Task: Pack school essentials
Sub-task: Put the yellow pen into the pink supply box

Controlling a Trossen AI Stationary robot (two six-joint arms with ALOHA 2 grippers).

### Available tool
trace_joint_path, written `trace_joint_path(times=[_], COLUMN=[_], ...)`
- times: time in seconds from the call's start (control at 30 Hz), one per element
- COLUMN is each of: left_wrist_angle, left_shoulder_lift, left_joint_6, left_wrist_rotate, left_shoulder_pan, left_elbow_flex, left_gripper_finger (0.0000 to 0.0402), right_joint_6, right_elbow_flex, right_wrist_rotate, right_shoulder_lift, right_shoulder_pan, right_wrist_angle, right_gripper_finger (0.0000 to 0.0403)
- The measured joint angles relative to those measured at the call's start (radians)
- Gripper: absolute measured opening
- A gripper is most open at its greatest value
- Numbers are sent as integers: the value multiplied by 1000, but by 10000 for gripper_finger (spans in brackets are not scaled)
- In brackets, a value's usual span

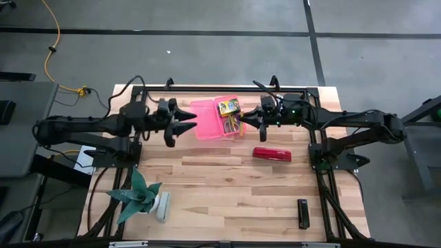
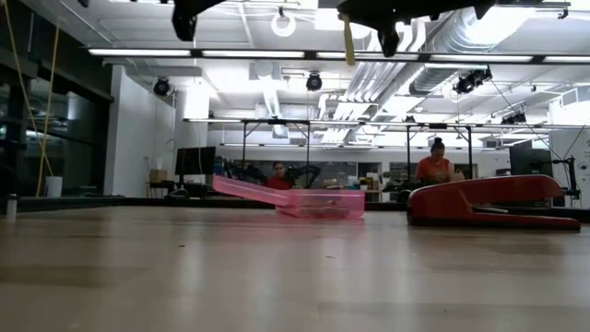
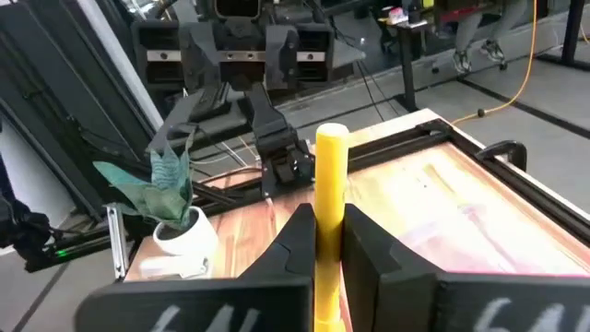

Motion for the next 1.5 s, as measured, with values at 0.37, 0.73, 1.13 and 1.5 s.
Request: trace_joint_path(times=[0.37,0.73,1.13,1.5], left_wrist_angle=[46,39,47,47], left_shoulder_lift=[-69,-69,-69,-69], left_joint_6=[28,109,74,55], left_wrist_rotate=[-79,-65,-113,-119], left_shoulder_pan=[-35,-35,-36,-40], left_elbow_flex=[-59,-59,-59,-59], left_gripper_finger=[161,18,0,0], right_joint_6=[0,12,82,196], right_elbow_flex=[0,0,153,358], right_wrist_rotate=[-18,-30,0,-165], right_shoulder_lift=[-2,-2,187,624], right_shoulder_pan=[0,2,-80,-259], right_wrist_angle=[-5,-6,-164,-226], right_gripper_finger=[4,4,4,4])
